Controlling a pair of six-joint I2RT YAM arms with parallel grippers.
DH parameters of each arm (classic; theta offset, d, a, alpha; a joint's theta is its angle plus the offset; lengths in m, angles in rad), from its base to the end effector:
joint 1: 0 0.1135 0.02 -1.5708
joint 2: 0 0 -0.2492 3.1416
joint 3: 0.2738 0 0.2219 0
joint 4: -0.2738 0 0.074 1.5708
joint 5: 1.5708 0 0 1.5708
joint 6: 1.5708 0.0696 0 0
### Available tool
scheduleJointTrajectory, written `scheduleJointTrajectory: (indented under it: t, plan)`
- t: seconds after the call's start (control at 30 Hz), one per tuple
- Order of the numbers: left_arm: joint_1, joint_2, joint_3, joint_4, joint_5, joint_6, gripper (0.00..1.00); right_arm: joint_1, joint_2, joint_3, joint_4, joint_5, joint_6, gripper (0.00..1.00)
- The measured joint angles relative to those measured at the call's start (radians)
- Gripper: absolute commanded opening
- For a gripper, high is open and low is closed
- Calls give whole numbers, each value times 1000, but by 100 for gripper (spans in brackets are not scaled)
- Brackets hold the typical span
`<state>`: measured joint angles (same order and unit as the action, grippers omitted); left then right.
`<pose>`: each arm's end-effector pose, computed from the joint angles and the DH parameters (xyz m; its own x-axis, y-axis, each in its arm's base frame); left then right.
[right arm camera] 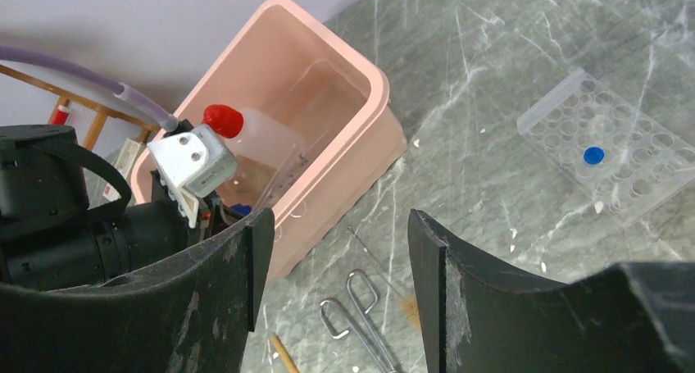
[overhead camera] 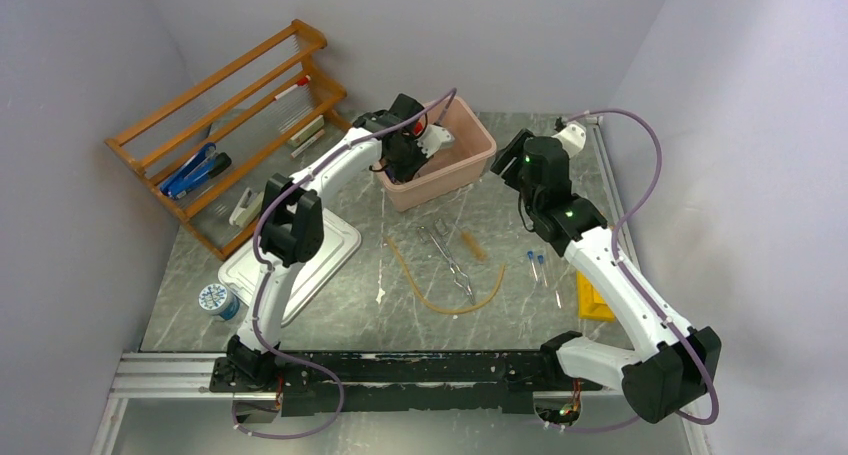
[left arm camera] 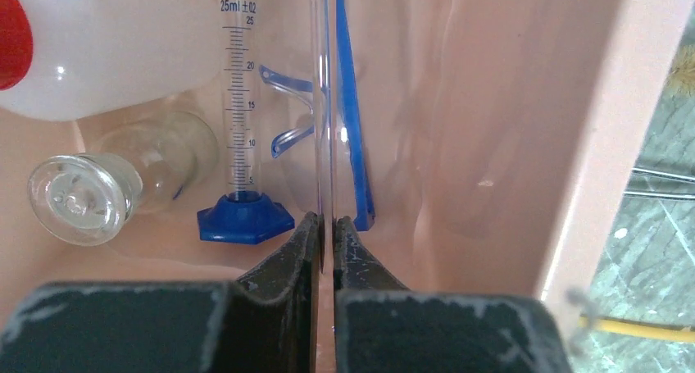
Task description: Organize the chemistry lab equipment
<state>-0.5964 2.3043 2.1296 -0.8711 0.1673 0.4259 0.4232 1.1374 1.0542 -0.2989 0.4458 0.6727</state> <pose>0.3899 -0.2787 0.1971 -0.3946 0.7603 -0.5160 0.8630 0.4994 0.0758 0.2495 0.0795 0.3307 -0.2695 0.4952 -0.8259 0.2073 0.8674 0.4524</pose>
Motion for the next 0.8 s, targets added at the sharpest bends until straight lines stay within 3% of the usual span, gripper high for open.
scheduleJointTrajectory:
  t: [0.37,0.8]
  plan:
    - [0,0,0,-5,-11,49,32,-1,-1,10,2,-1,-42,64]
    - [0,-12,37,-8,14,47,47,-2,3,-15,10,-45,-63,64]
